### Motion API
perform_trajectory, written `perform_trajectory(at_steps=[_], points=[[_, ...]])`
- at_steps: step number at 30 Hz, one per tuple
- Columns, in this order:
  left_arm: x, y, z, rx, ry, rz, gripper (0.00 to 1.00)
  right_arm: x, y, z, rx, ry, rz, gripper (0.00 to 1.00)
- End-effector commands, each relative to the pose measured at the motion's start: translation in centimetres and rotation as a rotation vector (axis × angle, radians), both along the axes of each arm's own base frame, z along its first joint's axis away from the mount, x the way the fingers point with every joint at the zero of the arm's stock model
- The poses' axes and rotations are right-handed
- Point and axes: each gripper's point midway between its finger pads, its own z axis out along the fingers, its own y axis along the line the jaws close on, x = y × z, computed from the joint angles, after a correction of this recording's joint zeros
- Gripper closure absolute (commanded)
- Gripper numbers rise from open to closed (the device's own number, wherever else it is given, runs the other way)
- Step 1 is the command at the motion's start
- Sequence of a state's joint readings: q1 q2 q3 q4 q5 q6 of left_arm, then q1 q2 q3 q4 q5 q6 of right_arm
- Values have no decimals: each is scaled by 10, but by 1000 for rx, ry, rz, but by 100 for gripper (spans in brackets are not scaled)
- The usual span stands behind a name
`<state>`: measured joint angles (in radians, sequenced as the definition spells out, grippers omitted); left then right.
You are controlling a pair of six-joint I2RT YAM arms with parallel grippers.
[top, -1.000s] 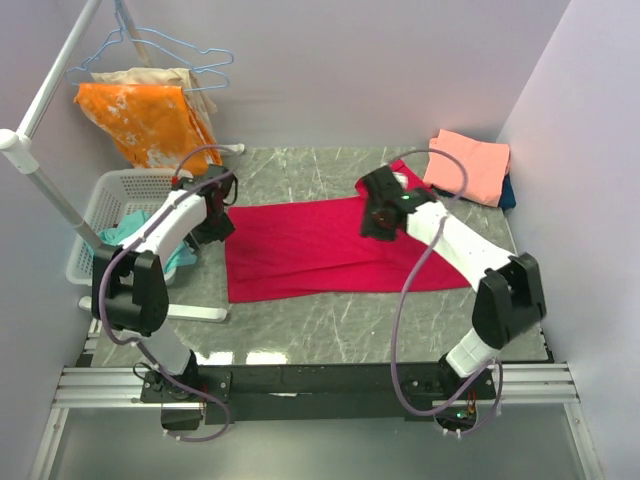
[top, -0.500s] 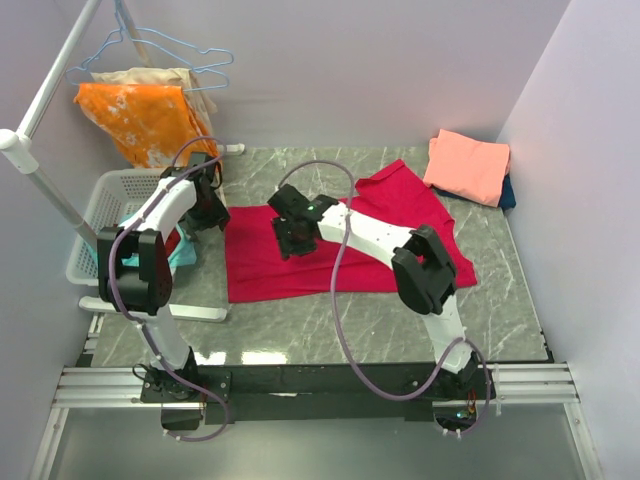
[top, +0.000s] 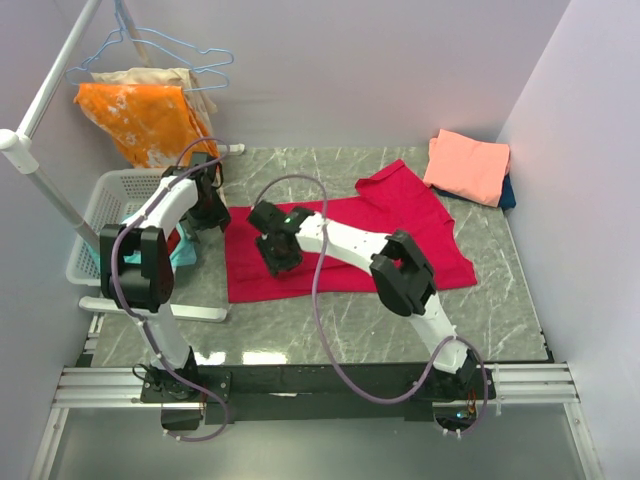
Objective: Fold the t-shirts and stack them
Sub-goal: Fold the tshirt
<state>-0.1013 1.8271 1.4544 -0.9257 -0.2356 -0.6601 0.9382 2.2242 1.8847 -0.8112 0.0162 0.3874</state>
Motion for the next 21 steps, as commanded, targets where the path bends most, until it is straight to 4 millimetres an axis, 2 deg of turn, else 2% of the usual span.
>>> perform_trajectory(at_steps=[1, 5, 11, 14, 21], points=[[16, -1, 5, -12, -31, 17, 28, -13, 9, 8, -25, -23, 57, 51], [17, 0, 4, -7, -28, 14, 28, -20, 10, 2, -26, -3, 47, 51], [14, 0, 4, -9, -27, 10, 28, -18, 12, -11, -34, 6, 33, 51], [13, 2, 5, -4, -27, 11, 28, -15, 15, -23, -51, 17, 35, 51], [12, 4, 6, 2, -28, 16, 27, -11, 14, -32, -74, 16, 25, 52]])
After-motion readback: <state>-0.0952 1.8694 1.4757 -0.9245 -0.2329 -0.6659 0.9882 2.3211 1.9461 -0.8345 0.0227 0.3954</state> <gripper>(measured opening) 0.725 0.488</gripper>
